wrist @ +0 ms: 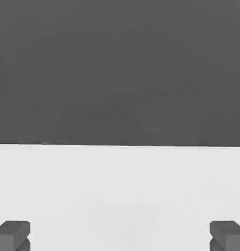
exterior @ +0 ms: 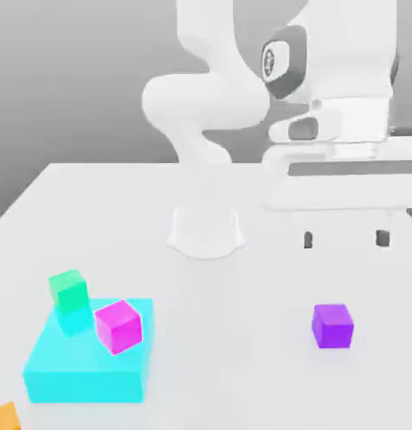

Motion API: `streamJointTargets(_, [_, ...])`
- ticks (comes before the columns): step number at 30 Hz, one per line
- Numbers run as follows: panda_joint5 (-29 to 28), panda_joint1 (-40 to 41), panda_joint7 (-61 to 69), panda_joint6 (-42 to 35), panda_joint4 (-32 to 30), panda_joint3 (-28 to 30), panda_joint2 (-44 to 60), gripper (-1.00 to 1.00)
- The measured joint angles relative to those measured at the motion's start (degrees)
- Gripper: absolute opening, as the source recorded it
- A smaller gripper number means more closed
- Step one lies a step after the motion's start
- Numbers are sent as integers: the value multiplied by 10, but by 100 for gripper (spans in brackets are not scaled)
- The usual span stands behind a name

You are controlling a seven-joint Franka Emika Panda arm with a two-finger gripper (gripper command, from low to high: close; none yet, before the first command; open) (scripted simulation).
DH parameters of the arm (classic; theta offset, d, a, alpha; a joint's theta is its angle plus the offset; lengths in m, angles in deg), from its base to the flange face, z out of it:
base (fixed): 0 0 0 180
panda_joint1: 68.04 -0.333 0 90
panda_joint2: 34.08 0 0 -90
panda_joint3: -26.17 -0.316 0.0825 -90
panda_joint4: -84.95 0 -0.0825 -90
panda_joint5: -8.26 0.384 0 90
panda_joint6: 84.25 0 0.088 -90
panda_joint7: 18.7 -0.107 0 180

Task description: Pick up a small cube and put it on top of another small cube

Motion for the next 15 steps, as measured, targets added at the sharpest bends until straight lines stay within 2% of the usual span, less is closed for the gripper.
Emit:
streamJointTargets(6, [-41, -46, -101, 78, -60, -28, 126, 0])
streamJointTargets(9, [-113, -73, -160, 119, -53, 13, 183, 0])
streamJointTargets(12, [-181, -129, -212, 160, -41, 85, 239, 0])
streamJointTargets(13, [-198, -151, -225, 174, -37, 111, 256, -100])
streamJointTargets(15, [-198, -151, -225, 175, -37, 111, 256, -100])
